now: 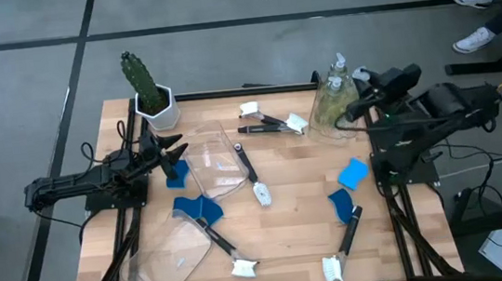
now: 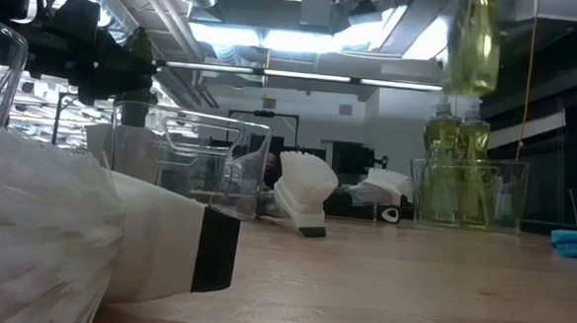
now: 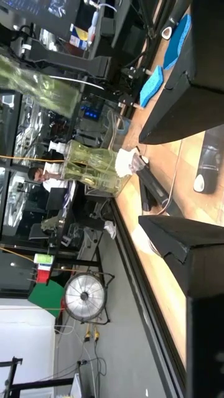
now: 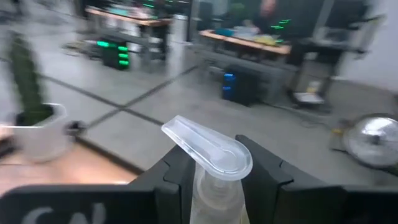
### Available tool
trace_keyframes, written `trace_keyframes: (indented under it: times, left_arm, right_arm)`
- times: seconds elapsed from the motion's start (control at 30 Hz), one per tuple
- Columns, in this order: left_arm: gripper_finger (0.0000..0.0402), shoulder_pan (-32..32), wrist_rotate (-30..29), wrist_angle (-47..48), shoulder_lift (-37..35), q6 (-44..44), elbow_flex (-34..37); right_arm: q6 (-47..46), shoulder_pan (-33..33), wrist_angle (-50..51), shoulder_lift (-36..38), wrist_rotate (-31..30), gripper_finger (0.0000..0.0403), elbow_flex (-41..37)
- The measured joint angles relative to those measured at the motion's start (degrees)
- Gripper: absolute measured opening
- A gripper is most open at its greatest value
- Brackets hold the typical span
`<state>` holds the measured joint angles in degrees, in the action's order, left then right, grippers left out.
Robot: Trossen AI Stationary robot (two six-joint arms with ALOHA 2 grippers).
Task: Pick & Place Kitchen Sink Supplies
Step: Put the green dish soap into the top right transparent bin
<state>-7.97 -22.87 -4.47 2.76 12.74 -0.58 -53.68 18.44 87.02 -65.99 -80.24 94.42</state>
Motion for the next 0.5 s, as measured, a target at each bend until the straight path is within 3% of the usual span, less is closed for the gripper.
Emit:
trace_keyframes:
  times: [0.3,0.5]
  left_arm:
    - [0.0191,0.0,0.0,0.0,0.0,0.0,0.0]
    - [0.0190,0.0,0.0,0.0,0.0,0.0,0.0]
  right_arm:
    - [-7.6,-11.2,-1.7,3.1,0.6,0.0098,-13.9]
    - [-7.6,-14.5,-7.0,4.7,1.9,0.0105,-21.4]
